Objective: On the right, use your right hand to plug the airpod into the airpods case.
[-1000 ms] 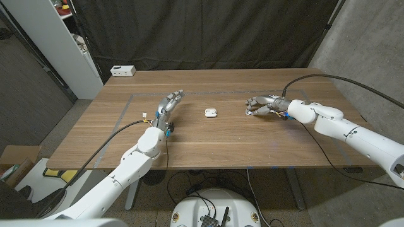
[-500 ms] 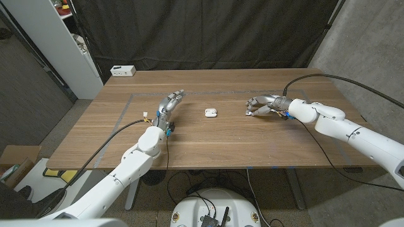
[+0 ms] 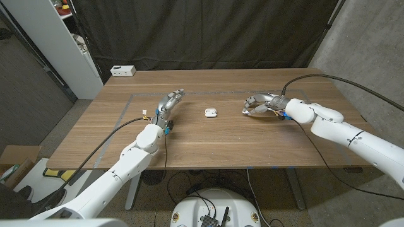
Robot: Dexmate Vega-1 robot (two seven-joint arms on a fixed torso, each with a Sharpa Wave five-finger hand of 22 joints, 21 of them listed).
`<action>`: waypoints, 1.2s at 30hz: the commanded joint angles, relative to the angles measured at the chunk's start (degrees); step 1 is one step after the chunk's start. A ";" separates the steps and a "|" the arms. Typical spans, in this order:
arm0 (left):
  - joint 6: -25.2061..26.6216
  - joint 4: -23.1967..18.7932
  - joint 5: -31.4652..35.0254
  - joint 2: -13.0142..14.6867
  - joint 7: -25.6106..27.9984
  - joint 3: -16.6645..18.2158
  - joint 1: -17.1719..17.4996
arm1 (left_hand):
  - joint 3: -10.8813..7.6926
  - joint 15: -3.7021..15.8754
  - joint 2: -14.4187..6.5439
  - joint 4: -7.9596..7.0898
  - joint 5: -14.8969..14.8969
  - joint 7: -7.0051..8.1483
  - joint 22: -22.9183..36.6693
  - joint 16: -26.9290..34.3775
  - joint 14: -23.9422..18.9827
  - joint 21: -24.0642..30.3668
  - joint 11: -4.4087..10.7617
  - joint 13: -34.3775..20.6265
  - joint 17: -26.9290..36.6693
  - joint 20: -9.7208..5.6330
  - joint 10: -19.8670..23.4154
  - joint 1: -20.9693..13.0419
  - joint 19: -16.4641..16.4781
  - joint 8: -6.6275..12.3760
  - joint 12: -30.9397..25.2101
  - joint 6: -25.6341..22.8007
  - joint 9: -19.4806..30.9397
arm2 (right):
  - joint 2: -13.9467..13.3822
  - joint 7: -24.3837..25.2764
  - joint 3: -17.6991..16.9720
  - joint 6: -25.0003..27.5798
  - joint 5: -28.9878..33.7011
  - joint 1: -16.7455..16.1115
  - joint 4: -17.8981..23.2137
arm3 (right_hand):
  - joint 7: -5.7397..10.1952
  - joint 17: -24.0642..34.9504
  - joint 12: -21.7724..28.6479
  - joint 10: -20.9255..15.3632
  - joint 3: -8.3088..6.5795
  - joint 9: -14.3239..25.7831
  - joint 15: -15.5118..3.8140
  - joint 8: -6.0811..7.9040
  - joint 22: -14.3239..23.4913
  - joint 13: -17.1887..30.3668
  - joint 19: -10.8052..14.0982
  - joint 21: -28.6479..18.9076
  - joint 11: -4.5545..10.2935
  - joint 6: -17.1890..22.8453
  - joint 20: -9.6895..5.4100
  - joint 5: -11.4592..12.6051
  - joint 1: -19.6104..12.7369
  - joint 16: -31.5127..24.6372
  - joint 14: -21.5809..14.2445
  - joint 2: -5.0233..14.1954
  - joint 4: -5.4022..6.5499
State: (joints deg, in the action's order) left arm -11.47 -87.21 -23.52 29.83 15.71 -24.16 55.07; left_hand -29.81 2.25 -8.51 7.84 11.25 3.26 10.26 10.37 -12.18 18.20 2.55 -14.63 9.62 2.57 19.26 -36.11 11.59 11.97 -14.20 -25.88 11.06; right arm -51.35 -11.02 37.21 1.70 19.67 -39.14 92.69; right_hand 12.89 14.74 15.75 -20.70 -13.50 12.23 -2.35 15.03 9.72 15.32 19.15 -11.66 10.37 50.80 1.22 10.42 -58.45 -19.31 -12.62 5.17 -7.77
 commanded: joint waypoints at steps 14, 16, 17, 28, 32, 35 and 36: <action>0.04 5.36 -4.10 3.07 -10.37 0.29 -5.41 | -0.08 2.19 0.08 0.54 0.37 0.06 0.23 -0.11 -0.49 -0.44 -0.28 0.11 0.01 0.13 0.39 0.54 0.39 -0.25 -0.20 -0.53 0.34 | 2.80 -6.12 4.48 28.35 1.47 -0.67 19.52 | 0.01 0.40 0.85 -1.95 1.36 0.43 -8.23 -0.35 0.29 0.66 1.39 -0.25 -1.12 1.20 0.35 0.66 1.80 -0.97 -1.46 -0.59 0.37; 0.33 5.15 -4.23 3.49 -10.60 0.38 -5.41 | -0.11 2.16 0.05 0.56 0.37 0.02 0.23 -0.12 -0.46 -0.47 -0.24 0.11 0.00 0.13 0.40 0.53 0.39 -0.28 -0.19 -0.51 0.34 | 2.90 -6.19 5.03 29.27 1.65 -0.50 20.31 | -0.12 0.40 1.00 -2.35 1.63 0.44 -8.31 -0.43 0.30 0.72 1.59 -0.27 -1.50 1.25 0.41 0.68 2.17 -1.07 -1.67 -0.81 0.44; 0.23 5.19 -4.36 3.64 -10.86 0.45 -5.42 | -0.11 2.19 0.04 0.57 0.37 0.05 0.24 -0.13 -0.45 -0.47 -0.23 0.12 0.00 0.10 0.38 0.53 0.42 -0.26 -0.18 -0.57 0.34 | 2.98 -6.24 5.25 29.82 1.70 -0.42 20.72 | -0.15 0.40 1.03 -2.45 1.69 0.44 -8.34 -0.48 0.30 0.74 1.71 -0.30 -1.36 1.21 0.41 0.69 2.25 -1.11 -1.75 -0.85 0.45; 0.76 4.03 -4.80 5.20 -11.17 1.01 -4.68 | -0.14 2.24 -0.01 0.61 0.37 0.06 0.24 -0.12 -0.46 -0.64 -0.16 0.17 0.00 0.04 0.22 0.60 0.50 -0.32 -0.08 -0.68 0.35 | 4.35 -6.20 7.84 33.57 2.21 0.99 23.41 | -2.30 0.44 1.05 -2.68 2.25 0.51 -7.85 -0.42 0.31 0.99 2.27 -0.30 -2.04 2.15 0.31 0.81 3.03 -1.30 -1.86 -0.86 0.59; 0.13 4.38 -4.99 5.53 -11.89 1.17 -4.63 | -0.16 2.18 -0.02 0.67 0.38 0.05 0.24 -0.12 -0.48 -0.70 -0.24 0.18 -0.01 0.07 0.21 0.57 0.52 -0.35 -0.06 -0.70 0.36 | 5.22 -6.43 9.05 35.03 2.60 1.74 24.02 | -2.64 0.44 1.01 -2.61 2.35 0.53 -7.69 -0.43 0.31 1.05 2.59 -0.37 -2.01 2.29 0.34 0.82 3.18 -1.30 -1.78 -0.83 0.60; -0.08 4.75 -4.88 5.73 -12.17 1.18 -4.80 | -0.19 2.10 -0.06 0.69 0.38 -0.04 0.25 -0.14 -0.45 -0.76 -0.27 0.20 -0.01 0.16 0.21 0.55 0.51 -0.40 -0.05 -0.62 0.36 | 5.84 -6.37 9.80 35.87 2.70 2.15 24.24 | -2.67 0.44 0.99 -2.60 2.47 0.54 -7.50 -0.42 0.31 1.09 2.67 -0.37 -2.27 2.44 0.39 0.81 3.34 -1.31 -1.77 -0.89 0.62; 0.11 4.79 -4.89 5.79 -12.15 1.19 -4.89 | -0.21 2.13 -0.09 0.69 0.39 0.03 0.25 -0.13 -0.46 -0.77 -0.24 0.20 -0.01 0.16 0.22 0.55 0.52 -0.40 -0.05 -0.66 0.36 | 6.04 -6.28 10.03 36.06 2.72 2.27 24.28 | -2.71 0.43 1.00 -2.63 2.50 0.55 -7.50 -0.38 0.31 1.10 2.70 -0.36 -2.44 2.57 0.40 0.82 3.37 -1.32 -1.79 -0.92 0.61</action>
State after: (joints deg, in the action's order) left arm -11.30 -82.67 -28.13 34.61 4.50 -23.26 50.28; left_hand -29.80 2.25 -8.45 8.32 11.25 3.50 10.26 10.37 -12.18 17.53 2.54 -14.37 9.62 2.56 19.25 -35.61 11.59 11.53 -14.20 -26.11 11.34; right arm -47.15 -17.14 44.53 34.07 21.72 -38.34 115.03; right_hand 10.60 15.05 16.59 -23.17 -11.44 12.67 -2.35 14.75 9.72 16.11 21.25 -11.66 8.49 53.22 1.60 10.86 -55.55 -20.19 -13.84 4.46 -7.10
